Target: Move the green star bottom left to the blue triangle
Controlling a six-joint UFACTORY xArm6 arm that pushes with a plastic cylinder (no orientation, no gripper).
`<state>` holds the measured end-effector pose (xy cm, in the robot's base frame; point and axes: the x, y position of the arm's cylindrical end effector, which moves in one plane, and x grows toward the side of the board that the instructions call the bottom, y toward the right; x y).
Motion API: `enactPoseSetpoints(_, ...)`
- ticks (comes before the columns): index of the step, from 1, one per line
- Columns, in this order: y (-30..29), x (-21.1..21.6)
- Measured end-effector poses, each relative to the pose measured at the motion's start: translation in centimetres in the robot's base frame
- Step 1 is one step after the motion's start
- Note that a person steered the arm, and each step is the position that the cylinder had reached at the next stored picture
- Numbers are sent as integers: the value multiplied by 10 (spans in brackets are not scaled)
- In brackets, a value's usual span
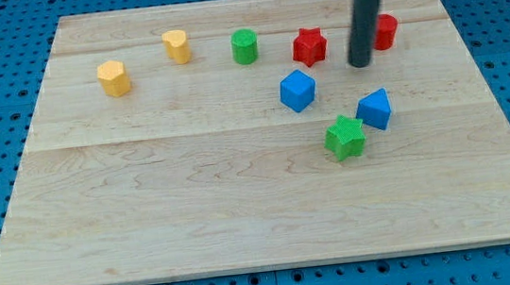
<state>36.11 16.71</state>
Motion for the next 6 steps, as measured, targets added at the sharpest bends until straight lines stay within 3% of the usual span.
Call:
enactPoseSetpoints(1, 28, 55)
enactPoseSetpoints(2, 13, 86)
enactPoseSetpoints(4, -101, 126)
enactPoseSetpoints(5, -121, 128)
enactPoseSetpoints(6, -86, 140)
